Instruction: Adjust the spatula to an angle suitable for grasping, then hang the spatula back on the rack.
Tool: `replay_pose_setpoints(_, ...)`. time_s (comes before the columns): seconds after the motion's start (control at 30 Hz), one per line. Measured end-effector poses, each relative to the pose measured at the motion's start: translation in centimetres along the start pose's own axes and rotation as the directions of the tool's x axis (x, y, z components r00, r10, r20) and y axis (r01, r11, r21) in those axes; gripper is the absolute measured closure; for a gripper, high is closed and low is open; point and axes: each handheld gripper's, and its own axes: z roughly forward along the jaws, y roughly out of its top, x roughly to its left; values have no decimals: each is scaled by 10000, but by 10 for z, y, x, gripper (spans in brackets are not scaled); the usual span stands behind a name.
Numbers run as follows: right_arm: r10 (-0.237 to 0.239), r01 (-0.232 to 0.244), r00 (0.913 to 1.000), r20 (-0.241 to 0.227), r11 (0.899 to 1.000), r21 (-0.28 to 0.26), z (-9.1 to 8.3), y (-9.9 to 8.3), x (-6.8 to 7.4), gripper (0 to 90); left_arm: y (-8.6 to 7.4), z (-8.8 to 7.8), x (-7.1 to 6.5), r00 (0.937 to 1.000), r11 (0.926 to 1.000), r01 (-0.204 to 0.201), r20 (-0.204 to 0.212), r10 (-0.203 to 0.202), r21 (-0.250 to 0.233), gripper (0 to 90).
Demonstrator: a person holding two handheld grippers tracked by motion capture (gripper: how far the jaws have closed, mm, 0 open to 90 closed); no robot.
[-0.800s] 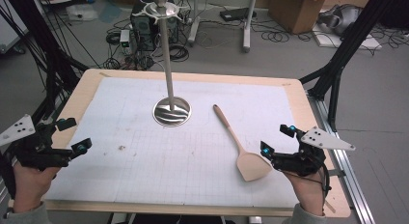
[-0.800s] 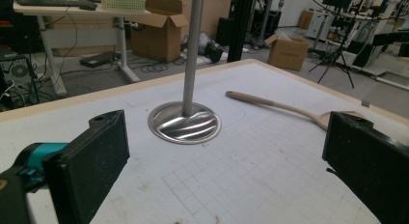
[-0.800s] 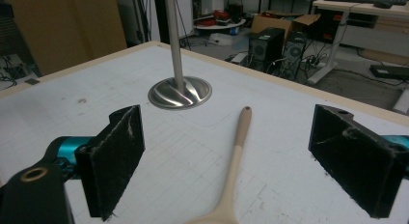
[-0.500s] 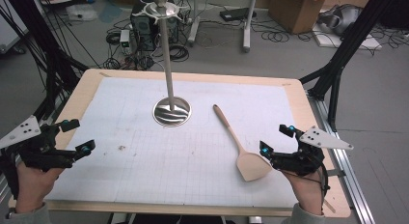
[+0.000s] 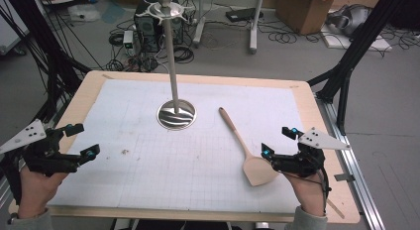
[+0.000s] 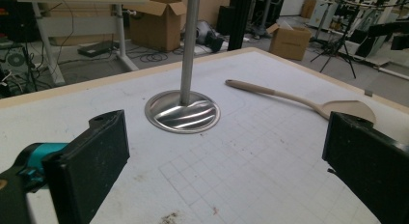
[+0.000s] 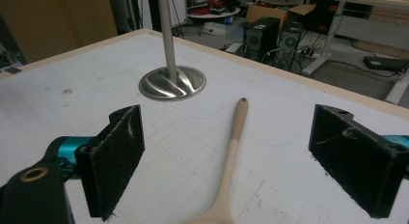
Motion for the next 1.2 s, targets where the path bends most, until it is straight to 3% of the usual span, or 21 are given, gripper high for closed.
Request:
replay_pose_setpoints(0.3,-92,94,9999,-61,9995,309,19,1,6,118,-2,-1,1,9999,9999,64,-83,-63,87,30)
replay_pose_setpoints(0.77,117,-127,9996,266,9991,397,27,-1,2,117,-4,-3,2,9997,9997,155,-165,-152,163,30)
replay_pose_setpoints(1.2,-87,56,9990,445,9977,679,41,-1,7,118,-4,-2,-1,9998,9997,181,-19,-181,142,30)
